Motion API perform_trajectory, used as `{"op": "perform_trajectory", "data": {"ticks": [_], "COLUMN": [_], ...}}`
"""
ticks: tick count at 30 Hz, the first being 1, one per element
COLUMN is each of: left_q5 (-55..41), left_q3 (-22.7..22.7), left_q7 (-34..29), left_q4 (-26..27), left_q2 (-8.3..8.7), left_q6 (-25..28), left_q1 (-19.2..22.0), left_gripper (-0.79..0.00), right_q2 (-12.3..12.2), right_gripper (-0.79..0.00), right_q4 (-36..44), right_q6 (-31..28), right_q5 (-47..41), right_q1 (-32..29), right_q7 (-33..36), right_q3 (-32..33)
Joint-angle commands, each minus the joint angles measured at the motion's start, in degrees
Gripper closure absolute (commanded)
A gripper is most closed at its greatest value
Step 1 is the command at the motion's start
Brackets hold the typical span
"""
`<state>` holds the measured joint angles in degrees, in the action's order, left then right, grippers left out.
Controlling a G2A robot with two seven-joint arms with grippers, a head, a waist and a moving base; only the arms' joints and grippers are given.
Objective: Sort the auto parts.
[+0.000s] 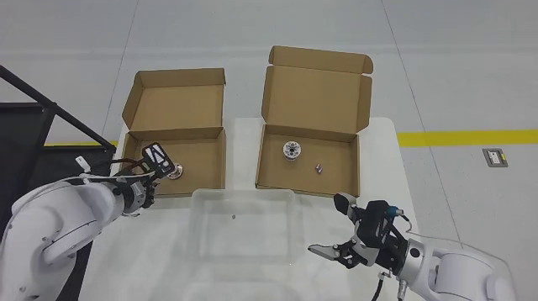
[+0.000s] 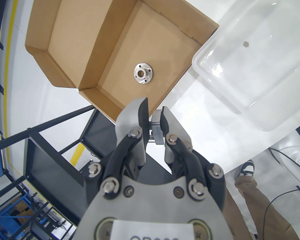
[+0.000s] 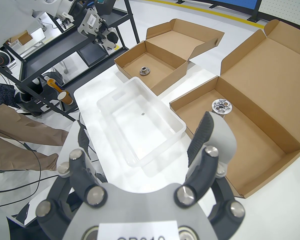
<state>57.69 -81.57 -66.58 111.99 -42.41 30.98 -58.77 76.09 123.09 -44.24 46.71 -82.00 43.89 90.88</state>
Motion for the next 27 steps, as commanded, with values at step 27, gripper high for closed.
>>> {"op": "perform_trajectory", "data": {"ticks": [27], "left_q5": [3.52], "left_q3": [30.29], "left_q7": [17.86], "left_q4": [-39.3], "left_q2": [-8.16], "left_q6": [16.7], "left_q1": [29.73], "left_gripper": [0.0], "right_q2": [0.0], "right_gripper": [-0.785], "right_q4": [0.0], "right_q6": [0.0], "right_q5": [0.0], "right_q1": [0.0], "right_q7": [0.0], "right_q3": [0.0]}}
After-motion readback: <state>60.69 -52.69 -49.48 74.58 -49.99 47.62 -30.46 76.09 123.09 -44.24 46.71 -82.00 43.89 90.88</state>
